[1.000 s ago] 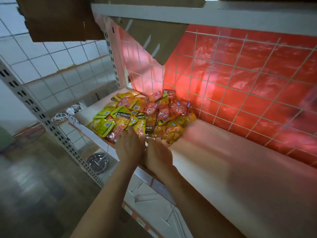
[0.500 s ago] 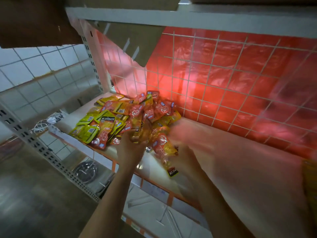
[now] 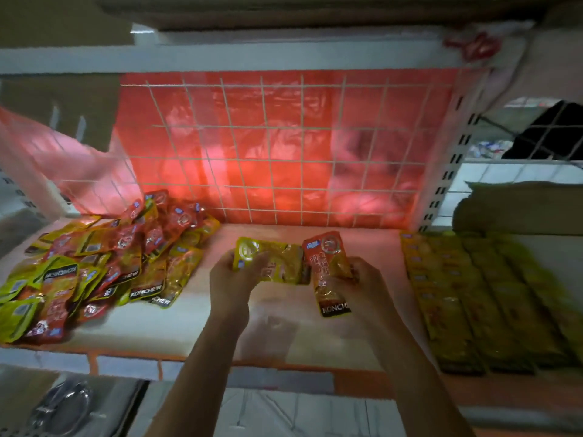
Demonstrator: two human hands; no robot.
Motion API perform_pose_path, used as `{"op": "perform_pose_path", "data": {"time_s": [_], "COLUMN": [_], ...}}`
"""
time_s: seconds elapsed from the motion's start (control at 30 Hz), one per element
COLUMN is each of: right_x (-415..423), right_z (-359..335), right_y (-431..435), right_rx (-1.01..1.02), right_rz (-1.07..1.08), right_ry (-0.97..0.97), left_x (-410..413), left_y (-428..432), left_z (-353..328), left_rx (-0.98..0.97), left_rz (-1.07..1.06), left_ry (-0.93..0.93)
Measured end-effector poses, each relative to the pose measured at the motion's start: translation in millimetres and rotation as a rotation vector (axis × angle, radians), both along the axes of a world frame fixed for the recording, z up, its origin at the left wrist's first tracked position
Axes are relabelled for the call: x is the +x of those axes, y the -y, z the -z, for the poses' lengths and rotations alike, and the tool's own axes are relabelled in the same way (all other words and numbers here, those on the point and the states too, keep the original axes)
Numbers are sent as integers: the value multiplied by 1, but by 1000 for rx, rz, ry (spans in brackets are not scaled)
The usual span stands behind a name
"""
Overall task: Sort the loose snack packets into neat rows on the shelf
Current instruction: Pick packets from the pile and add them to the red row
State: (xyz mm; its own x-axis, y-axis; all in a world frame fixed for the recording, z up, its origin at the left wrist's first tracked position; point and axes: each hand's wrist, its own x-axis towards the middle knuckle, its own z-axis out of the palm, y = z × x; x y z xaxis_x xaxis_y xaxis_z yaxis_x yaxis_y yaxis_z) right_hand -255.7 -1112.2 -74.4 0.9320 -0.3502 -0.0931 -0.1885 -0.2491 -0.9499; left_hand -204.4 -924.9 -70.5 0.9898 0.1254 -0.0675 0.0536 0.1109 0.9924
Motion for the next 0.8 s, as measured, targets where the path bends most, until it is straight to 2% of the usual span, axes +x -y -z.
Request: {"op": "perform_pose_path", "data": {"time_s": [0.17, 0.37, 0.5, 0.6, 0.8], "right_x": [-38, -92, -123, -137, -143], "right_z": [-4, -9, -13, -11, -4], "right_y": [54, 120, 164, 186, 197], "right_rx": [52, 104, 91, 99, 89], "right_rz": [147, 275, 335, 348, 317], "right_ry": [49, 56, 43, 39, 7], "left_x": [-13, -46, -70, -71, -28], "left_y": [65, 141, 179, 195, 208], "left_z": [-8, -1, 1, 9, 24], "left_rx": [-259, -206, -152, -14, 122], "left_rz": [143, 462, 546, 461, 143], "left_ry": [-171, -281, -185, -131, -196]}}
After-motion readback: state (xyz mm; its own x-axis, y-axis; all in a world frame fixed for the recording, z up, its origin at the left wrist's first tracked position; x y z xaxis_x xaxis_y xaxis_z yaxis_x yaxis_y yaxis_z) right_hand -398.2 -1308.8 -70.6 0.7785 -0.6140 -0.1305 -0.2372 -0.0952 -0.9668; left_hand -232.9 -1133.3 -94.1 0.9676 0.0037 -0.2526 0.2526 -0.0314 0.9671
